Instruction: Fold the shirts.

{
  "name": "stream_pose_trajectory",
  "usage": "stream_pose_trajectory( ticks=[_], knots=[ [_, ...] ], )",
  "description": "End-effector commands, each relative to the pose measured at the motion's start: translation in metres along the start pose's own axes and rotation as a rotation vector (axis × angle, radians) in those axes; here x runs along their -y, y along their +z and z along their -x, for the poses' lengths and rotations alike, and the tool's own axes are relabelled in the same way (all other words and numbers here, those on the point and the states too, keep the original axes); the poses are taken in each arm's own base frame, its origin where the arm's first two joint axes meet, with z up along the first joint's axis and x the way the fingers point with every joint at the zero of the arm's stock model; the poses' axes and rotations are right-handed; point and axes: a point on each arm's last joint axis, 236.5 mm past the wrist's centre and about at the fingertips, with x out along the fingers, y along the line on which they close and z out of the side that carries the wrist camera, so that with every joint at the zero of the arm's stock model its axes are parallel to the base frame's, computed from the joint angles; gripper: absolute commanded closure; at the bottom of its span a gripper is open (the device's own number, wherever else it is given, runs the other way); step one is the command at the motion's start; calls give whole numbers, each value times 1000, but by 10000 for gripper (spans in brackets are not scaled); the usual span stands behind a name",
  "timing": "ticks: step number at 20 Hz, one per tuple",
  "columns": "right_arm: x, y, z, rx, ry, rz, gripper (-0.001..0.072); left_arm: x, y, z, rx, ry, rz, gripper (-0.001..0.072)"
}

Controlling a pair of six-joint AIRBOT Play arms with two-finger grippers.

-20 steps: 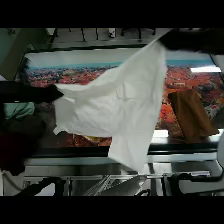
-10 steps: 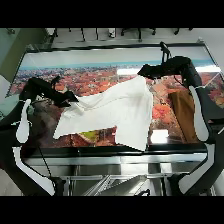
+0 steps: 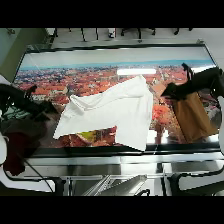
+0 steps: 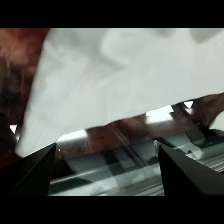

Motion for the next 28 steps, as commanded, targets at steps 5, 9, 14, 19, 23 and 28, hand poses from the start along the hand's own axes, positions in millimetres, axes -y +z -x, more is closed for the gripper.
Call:
stream_pose_trajectory(
  ticks=[5, 9, 14, 19, 23, 28],
  knots=[
    [38, -90, -53, -81, 90, -194, 208, -64, -80, -54, 36, 30, 144, 16],
    [32, -88, -68, -85, 89, -185, 209, -66, -72, -72, 24, 36, 136, 16],
    [24, -87, -91, -93, 84, -174, 210, -50, -36, -73, 36, 71, 34, 305],
    [24, -96, -115, -144, 86, -190, 211, -42, -17, -68, 39, 76, -1, 693],
    [22, -90, -122, -120, 87, -195, 389, -39, -23, -68, 16, 67, -2, 694],
    [12, -66, -118, -55, 95, -154, 695, -19, -12, -54, 93, 19, -9, 694]
  ],
)
